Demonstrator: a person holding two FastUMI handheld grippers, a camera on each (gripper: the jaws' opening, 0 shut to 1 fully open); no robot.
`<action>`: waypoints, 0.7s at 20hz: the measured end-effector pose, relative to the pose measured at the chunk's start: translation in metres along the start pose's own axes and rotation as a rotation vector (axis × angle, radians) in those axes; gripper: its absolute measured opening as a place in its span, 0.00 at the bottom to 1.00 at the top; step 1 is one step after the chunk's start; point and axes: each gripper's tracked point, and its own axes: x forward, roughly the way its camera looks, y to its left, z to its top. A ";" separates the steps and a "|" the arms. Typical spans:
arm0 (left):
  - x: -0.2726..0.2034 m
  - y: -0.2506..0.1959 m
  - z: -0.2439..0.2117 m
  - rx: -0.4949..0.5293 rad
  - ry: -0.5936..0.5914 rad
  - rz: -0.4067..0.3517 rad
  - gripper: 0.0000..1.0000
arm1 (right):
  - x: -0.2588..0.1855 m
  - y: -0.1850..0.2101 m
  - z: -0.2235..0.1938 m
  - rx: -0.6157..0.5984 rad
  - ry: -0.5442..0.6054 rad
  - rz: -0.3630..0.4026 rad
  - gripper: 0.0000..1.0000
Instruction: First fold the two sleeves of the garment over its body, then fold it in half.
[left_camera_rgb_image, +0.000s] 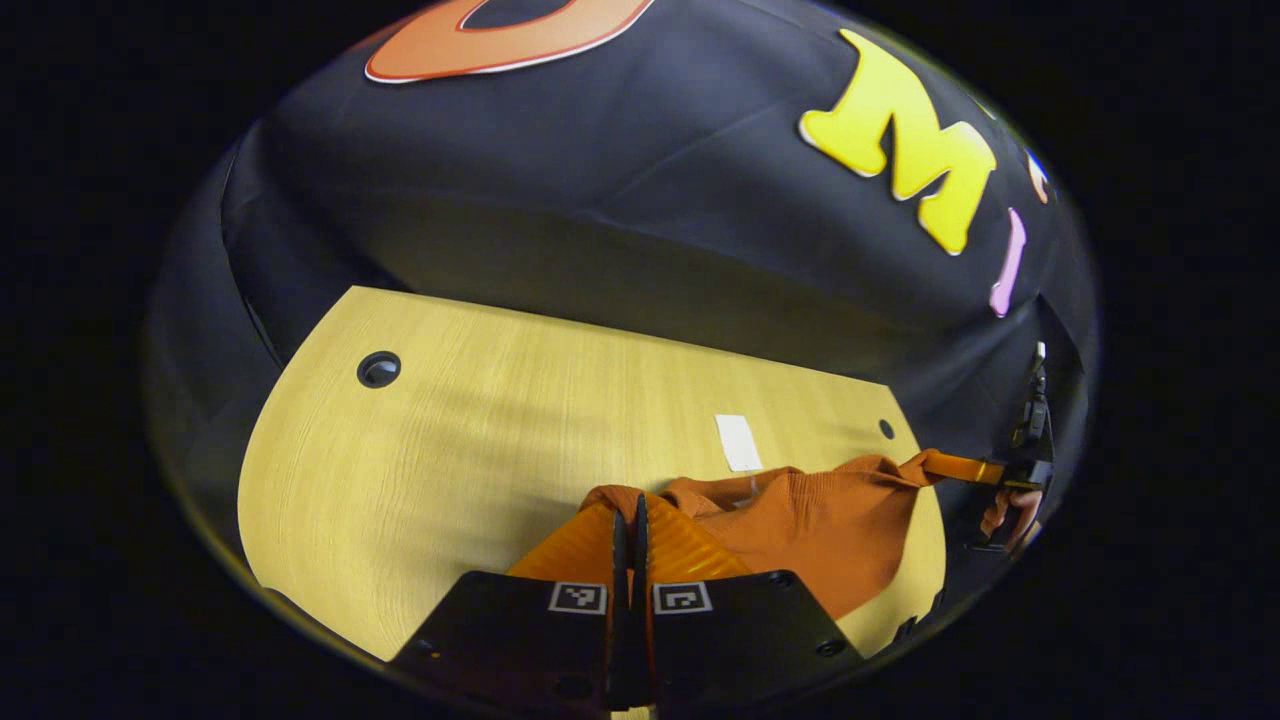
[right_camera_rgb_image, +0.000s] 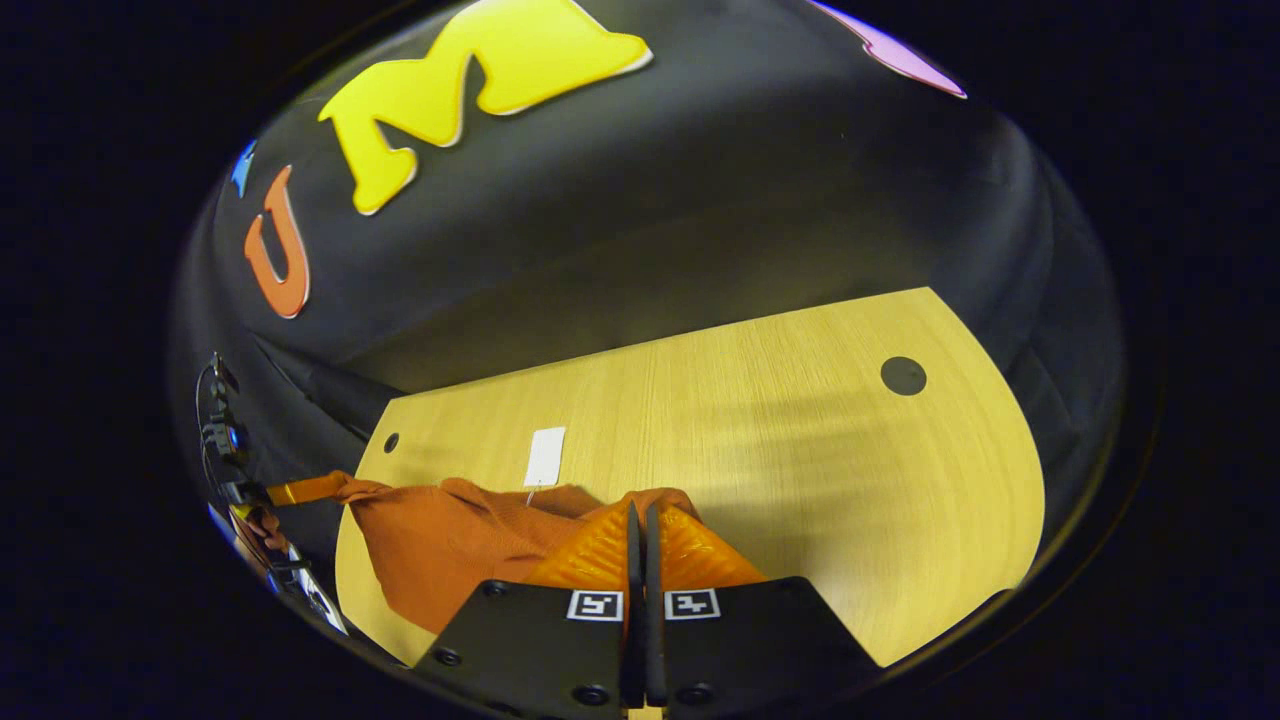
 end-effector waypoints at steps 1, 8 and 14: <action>0.012 0.004 -0.001 -0.025 -0.002 0.018 0.03 | 0.015 -0.006 0.000 0.006 0.006 -0.009 0.01; 0.067 0.023 -0.010 -0.116 -0.013 0.092 0.05 | 0.083 -0.033 -0.017 0.042 0.060 -0.094 0.02; 0.073 0.020 -0.004 -0.103 -0.048 0.099 0.50 | 0.083 -0.025 -0.010 0.054 0.029 -0.083 0.15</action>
